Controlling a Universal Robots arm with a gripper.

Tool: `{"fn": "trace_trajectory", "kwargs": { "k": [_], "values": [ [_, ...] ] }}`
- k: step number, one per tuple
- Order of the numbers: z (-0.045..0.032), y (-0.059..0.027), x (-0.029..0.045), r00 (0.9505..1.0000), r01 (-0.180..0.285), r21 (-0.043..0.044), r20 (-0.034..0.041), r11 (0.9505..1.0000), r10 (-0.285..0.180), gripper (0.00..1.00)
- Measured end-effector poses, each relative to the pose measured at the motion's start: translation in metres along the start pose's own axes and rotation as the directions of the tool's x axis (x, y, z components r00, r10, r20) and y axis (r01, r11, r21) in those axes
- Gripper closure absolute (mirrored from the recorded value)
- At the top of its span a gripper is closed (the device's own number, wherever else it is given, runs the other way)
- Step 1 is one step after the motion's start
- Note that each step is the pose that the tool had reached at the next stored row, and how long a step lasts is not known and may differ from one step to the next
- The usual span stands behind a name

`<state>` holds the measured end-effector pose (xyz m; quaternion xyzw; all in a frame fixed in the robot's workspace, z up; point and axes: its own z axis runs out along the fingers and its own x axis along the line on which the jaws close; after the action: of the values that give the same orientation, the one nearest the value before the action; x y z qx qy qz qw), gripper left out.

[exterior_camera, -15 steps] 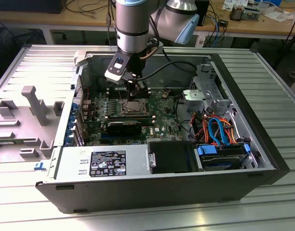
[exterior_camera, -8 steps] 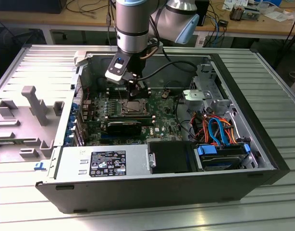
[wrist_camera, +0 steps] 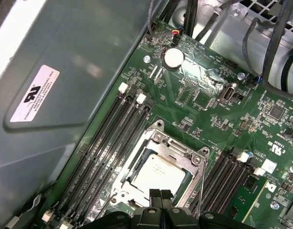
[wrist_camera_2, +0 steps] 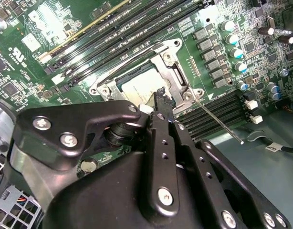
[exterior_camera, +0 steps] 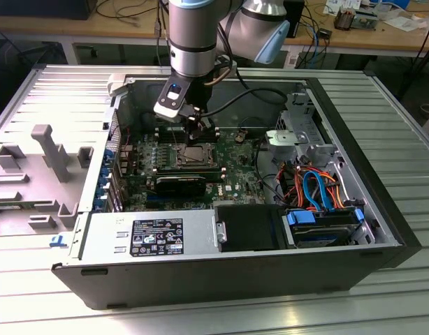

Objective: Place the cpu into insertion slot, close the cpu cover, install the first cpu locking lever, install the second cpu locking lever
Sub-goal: 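Install the first cpu locking lever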

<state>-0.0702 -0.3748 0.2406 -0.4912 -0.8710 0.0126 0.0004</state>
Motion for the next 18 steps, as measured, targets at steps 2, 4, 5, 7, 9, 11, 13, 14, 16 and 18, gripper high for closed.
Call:
{"fn": "trace_trajectory", "kwargs": {
  "k": [2, 4, 5, 7, 9, 11, 13, 14, 16, 18],
  "values": [
    [0.0, 0.0, 0.0, 1.0, 0.003, 0.0, 0.0001, 1.0, -0.003, 0.89],
    [0.0, 0.0, 0.0, 1.0, 0.007, 0.0, 0.0002, 1.0, -0.007, 0.89],
    [0.0, 0.0, 0.0, 1.0, 0.008, -0.0001, 0.0002, 1.0, -0.008, 0.89],
    [0.0, 0.0, 0.0, 0.9999, 0.012, -0.0001, 0.0003, 0.9999, -0.012, 0.89],
    [0.0, 0.0001, 0.0, 0.9999, 0.015, -0.0002, 0.0004, 0.9999, -0.015, 0.89],
    [0.0, 0.0002, -0.0001, 0.9998, 0.018, -0.0002, 0.0004, 0.9998, -0.018, 0.89],
    [0.0, 0.0003, -0.0002, 0.9997, 0.023, -0.0003, 0.0005, 0.9997, -0.023, 0.89],
    [0.0, 0.0003, -0.0002, 0.9997, 0.024, -0.0003, 0.0005, 0.9997, -0.024, 0.89],
    [0.0, 0.0004, -0.0002, 0.9996, 0.028, -0.0003, 0.0006, 0.9996, -0.028, 0.89],
    [0.0, 0.0004, -0.0003, 0.9995, 0.032, -0.0003, 0.0007, 0.9995, -0.032, 0.89]
  ]
}}
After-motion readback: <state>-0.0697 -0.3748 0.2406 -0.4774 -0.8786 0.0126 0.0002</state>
